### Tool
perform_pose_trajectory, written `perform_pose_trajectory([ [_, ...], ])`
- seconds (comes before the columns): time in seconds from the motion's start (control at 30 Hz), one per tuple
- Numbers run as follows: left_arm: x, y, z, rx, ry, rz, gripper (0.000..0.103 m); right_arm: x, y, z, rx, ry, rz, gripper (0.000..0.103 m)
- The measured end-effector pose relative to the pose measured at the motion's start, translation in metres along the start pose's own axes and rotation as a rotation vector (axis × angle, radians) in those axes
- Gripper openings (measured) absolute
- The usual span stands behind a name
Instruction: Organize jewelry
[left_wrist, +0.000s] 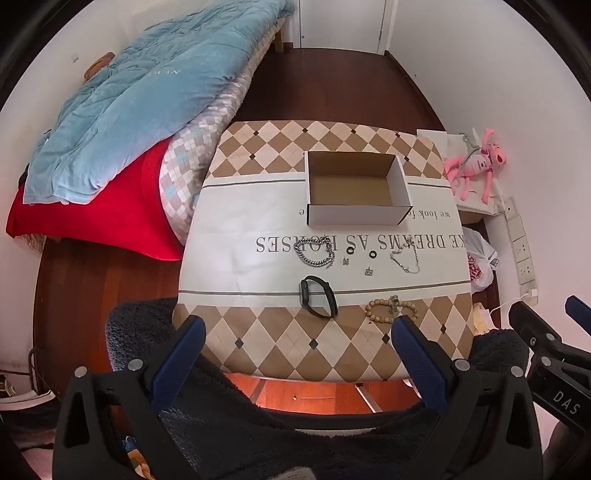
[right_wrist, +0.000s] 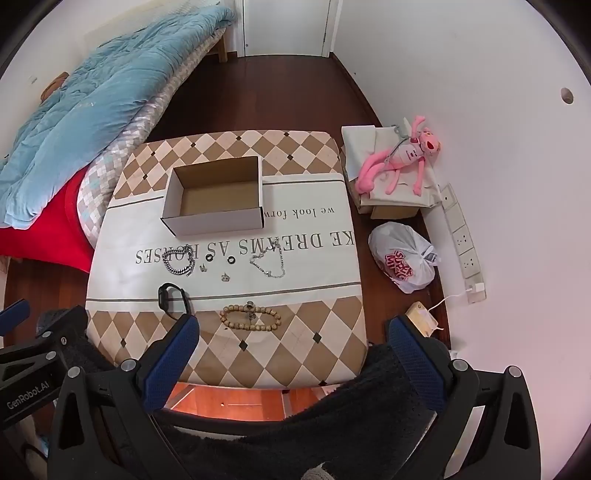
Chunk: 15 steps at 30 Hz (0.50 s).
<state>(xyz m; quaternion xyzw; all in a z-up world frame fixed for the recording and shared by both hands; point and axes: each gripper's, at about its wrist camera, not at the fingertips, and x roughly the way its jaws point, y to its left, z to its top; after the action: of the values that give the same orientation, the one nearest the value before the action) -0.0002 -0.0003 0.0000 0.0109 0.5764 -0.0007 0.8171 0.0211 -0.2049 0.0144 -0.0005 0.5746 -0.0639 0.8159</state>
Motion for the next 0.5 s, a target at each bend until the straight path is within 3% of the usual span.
perform_pose_trajectory([
  [0.5,-0.0019,-0.0003,0.0049,0.001,-0.001,-0.011,0.102,0.0000,-0.0012,-0.0006,-0.005,-0.006,-0.001,0.103],
])
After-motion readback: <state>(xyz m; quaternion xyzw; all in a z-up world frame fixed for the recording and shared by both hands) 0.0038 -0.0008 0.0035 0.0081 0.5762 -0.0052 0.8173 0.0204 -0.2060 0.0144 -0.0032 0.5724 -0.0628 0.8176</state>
